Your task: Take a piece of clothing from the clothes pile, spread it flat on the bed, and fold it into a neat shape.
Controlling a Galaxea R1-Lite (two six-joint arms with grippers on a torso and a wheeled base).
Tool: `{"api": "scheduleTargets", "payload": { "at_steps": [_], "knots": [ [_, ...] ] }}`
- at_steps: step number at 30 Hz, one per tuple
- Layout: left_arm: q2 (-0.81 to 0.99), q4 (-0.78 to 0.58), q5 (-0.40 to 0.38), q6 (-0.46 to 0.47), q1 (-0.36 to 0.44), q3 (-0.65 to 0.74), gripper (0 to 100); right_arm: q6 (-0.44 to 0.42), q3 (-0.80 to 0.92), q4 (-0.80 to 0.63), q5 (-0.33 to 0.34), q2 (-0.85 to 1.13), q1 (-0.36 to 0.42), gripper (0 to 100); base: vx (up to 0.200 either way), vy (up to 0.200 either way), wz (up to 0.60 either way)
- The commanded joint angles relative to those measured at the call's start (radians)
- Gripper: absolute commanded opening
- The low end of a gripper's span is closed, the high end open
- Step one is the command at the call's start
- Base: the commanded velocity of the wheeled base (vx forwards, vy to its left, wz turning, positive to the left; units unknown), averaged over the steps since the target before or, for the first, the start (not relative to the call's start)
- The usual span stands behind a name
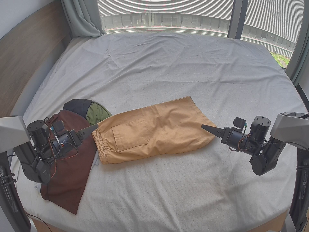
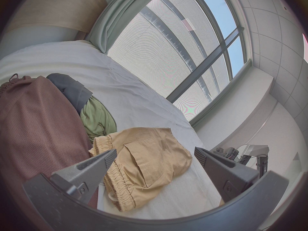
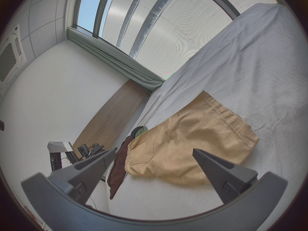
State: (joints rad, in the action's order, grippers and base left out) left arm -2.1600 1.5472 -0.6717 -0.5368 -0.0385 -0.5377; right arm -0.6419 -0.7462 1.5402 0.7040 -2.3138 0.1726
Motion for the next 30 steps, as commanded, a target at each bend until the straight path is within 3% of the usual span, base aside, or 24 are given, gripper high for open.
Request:
{"api": "scheduleTargets", "payload": {
  "at_steps": [1, 9, 14, 30],
  "knots": [
    [0.008, 0.001, 0.0, 0.005, 0.006, 0.008, 100, 0.001, 0.002, 0.0, 0.0, -0.012, 0.01, 100, 0.0, 0.0, 0.0],
    [0.006, 0.001, 0.0, 0.046, 0.008, 0.008, 100, 0.005, 0.002, -0.002, -0.001, -0.085, 0.019, 100, 0.0, 0.0, 0.0],
    [0.008, 0.001, 0.0, 0.047, 0.008, 0.007, 100, 0.059, 0.001, -0.006, -0.001, -0.131, 0.024, 100, 0.0, 0.0, 0.0],
    [0.005, 0.001, 0.0, 0.046, 0.003, 0.005, 100, 0.061, -0.009, -0.008, -0.001, -0.2, 0.024, 100, 0.0, 0.0, 0.0]
  ]
}}
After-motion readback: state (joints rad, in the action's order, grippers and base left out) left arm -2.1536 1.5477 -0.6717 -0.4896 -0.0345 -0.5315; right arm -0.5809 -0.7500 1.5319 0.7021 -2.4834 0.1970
